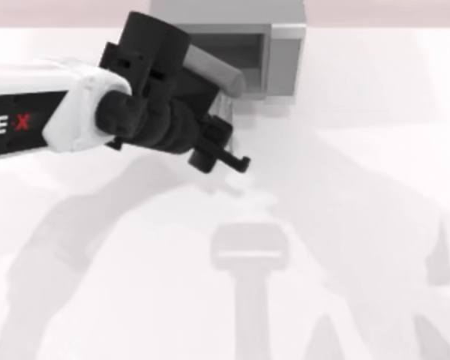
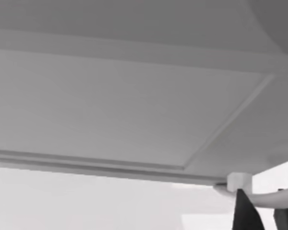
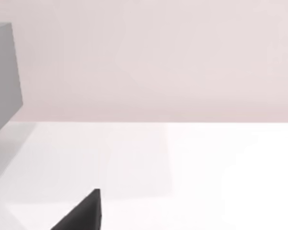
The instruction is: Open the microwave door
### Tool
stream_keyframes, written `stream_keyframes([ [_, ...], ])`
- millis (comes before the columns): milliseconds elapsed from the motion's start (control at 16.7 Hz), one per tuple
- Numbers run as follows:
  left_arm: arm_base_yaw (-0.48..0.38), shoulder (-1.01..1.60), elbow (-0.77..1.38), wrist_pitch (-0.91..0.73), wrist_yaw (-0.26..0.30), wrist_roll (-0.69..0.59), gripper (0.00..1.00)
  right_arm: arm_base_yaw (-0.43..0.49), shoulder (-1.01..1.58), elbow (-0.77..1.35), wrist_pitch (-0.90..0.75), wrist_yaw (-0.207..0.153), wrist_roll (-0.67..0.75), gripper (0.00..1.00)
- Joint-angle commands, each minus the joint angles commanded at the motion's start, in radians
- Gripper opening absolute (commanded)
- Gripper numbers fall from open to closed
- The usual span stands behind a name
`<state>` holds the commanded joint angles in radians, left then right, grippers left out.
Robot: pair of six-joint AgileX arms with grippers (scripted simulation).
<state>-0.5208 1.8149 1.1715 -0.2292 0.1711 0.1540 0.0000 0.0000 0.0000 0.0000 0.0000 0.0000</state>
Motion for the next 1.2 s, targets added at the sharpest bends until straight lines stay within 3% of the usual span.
stream_keyframes([
  [1200, 0.014, -0.007, -0.009, -0.004, 0.017, 0.028, 0.00, 0.000, 0.000, 0.000, 0.000, 0.000, 0.000, 1.00],
])
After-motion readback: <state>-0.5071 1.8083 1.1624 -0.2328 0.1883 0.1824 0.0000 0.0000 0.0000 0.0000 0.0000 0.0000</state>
